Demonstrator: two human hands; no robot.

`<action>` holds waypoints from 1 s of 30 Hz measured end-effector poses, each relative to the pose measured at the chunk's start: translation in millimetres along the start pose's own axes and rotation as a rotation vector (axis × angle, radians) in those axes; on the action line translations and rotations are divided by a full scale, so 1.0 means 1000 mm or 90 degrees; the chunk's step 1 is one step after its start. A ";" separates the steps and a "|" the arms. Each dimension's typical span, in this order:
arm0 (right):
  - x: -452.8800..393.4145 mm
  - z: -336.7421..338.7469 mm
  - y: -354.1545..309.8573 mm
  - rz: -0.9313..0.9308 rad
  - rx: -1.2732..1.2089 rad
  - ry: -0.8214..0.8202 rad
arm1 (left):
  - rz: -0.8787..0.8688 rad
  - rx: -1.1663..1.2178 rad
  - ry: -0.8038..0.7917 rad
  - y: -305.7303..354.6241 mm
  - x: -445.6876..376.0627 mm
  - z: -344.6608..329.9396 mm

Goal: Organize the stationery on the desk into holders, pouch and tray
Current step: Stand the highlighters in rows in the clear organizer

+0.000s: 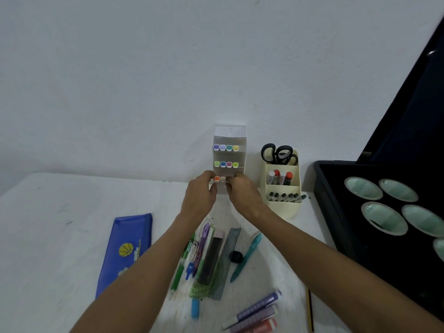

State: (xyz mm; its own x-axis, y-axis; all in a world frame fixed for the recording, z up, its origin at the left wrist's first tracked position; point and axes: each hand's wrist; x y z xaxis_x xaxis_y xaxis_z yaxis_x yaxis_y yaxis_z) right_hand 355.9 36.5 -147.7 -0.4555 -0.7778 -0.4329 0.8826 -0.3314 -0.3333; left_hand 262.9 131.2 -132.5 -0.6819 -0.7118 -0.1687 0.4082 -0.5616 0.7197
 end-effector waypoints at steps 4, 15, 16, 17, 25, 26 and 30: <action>0.001 0.004 0.001 0.039 0.033 -0.057 | -0.008 -0.030 0.000 0.000 -0.001 0.002; 0.038 0.049 -0.016 0.077 0.013 -0.175 | -0.018 -0.133 -0.070 0.014 0.043 0.026; 0.051 0.059 -0.021 0.089 0.010 -0.222 | -0.010 -0.165 -0.109 0.015 0.054 0.031; 0.064 0.071 -0.025 0.107 0.000 -0.277 | -0.007 -0.196 -0.153 0.015 0.065 0.036; 0.160 0.113 -0.038 0.106 -0.007 -0.644 | -0.141 -0.297 -0.476 0.028 0.169 0.049; 0.163 0.111 -0.038 0.110 0.002 -0.634 | -0.157 -0.308 -0.497 0.029 0.175 0.044; 0.166 0.102 -0.039 0.115 0.005 -0.596 | -0.183 -0.361 -0.507 0.030 0.188 0.027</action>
State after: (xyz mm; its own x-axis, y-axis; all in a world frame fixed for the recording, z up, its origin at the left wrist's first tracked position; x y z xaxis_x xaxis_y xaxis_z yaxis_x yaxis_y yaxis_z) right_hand 257.9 -134.7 -121.3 -0.0379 -0.9282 0.3701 0.9327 -0.1658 -0.3202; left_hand 130.2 -7.8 -124.5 -0.9209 -0.1467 0.3610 0.2512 -0.9318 0.2621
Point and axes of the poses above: each hand's wrist, its own x-axis away from the middle knuckle, its own z-axis out of the back of the hand, y = z × x, and after that the axes turned 15 degrees about z, right-handed
